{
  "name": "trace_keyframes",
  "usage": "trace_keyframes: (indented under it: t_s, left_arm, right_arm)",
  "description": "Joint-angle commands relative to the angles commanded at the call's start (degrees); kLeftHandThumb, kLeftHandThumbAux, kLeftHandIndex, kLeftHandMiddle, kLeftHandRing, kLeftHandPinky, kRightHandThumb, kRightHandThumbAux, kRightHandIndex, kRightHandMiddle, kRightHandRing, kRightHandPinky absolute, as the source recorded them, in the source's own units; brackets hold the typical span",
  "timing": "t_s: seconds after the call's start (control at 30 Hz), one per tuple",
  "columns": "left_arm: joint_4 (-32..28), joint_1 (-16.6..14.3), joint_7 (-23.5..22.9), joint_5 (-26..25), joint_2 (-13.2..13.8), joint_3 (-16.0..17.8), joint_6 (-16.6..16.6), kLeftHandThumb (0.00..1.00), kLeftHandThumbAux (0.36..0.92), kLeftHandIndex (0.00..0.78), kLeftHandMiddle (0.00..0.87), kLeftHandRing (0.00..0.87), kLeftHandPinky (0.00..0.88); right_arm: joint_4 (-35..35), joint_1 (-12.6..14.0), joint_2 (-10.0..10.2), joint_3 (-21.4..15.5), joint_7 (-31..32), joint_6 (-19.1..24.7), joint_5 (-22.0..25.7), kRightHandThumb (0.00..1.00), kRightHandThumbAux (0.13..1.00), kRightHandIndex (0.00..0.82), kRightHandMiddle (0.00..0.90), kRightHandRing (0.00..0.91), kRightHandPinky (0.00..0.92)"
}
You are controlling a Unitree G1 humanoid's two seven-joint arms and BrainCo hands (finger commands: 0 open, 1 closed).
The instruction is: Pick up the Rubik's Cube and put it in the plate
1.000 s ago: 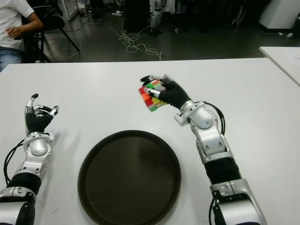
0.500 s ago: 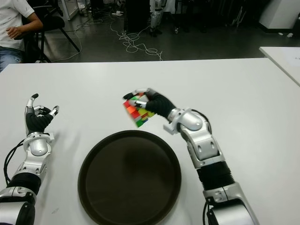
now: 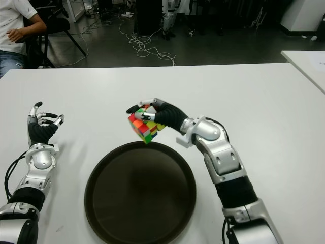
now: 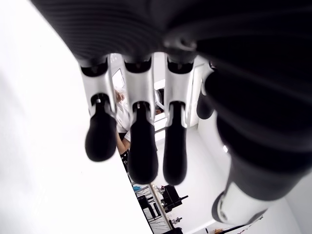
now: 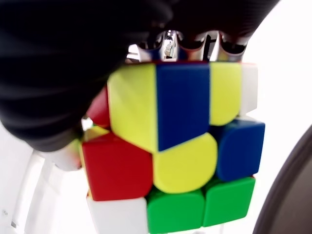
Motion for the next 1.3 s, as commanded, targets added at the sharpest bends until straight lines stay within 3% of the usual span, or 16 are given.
trace_keyframes:
  t_s: [0.43,0.47,0.53,0.7,0.87,0.93,1.2,1.27,1.3]
  left_arm:
    - [0.07,0.00,0.10,0.00,0.12,-0.16,0.55,0.304,0.794,0.130,0.668,0.743,0.759]
    - [0.09,-0.02,0.20,0.03,0.12,-0.17,0.63,0.305,0.794,0.130,0.661,0.736,0.753]
    - [0.14,-0.05,0.35,0.13,0.14,-0.20,0.74,0.304,0.792,0.127,0.562,0.639,0.650]
    - [0.02,-0.01,0.44,0.28,0.19,-0.27,0.99,0.295,0.795,0.126,0.572,0.666,0.699]
    - [-0.11,0.04,0.42,0.10,0.06,-0.14,1.02,0.285,0.802,0.123,0.553,0.658,0.676]
    - [-0.09,0.06,0.42,0.02,0.02,-0.08,0.84,0.294,0.799,0.128,0.504,0.604,0.630]
    - [0.02,0.06,0.38,-0.13,-0.01,0.03,0.43,0.338,0.808,0.133,0.600,0.683,0.707]
    - [-0.01,0.05,0.36,-0.13,-0.02,0.02,0.53,0.324,0.809,0.132,0.610,0.691,0.708]
    - [-0.02,0.05,0.38,-0.11,-0.02,0.01,0.59,0.311,0.808,0.130,0.576,0.659,0.666]
  right_arm:
    - [-4.64,1.13,-1.19,0.40,2.45,9.56,4.51,0.705,0.719,0.440,0.798,0.802,0.791]
    - [-4.85,1.23,-1.25,0.43,2.43,9.87,4.62,0.705,0.719,0.440,0.799,0.803,0.791]
    - [-5.13,1.40,-1.37,0.53,2.43,10.30,4.81,0.705,0.719,0.440,0.800,0.802,0.789]
    - [-5.51,1.49,-1.79,0.76,3.00,10.88,5.40,0.704,0.720,0.439,0.804,0.805,0.788]
    - [-5.88,1.47,-2.25,0.97,3.74,11.44,5.78,0.703,0.720,0.440,0.809,0.808,0.790]
    - [-6.22,1.54,-2.46,1.12,3.95,11.68,5.86,0.703,0.720,0.440,0.810,0.810,0.793]
    - [-7.09,1.66,-3.23,1.56,4.34,11.72,5.81,0.703,0.719,0.440,0.802,0.808,0.799]
    - [-7.26,1.76,-3.40,1.72,4.46,11.46,5.77,0.704,0.719,0.440,0.801,0.808,0.801]
    - [-7.35,1.81,-3.46,1.79,4.51,11.31,5.75,0.704,0.718,0.440,0.798,0.807,0.801]
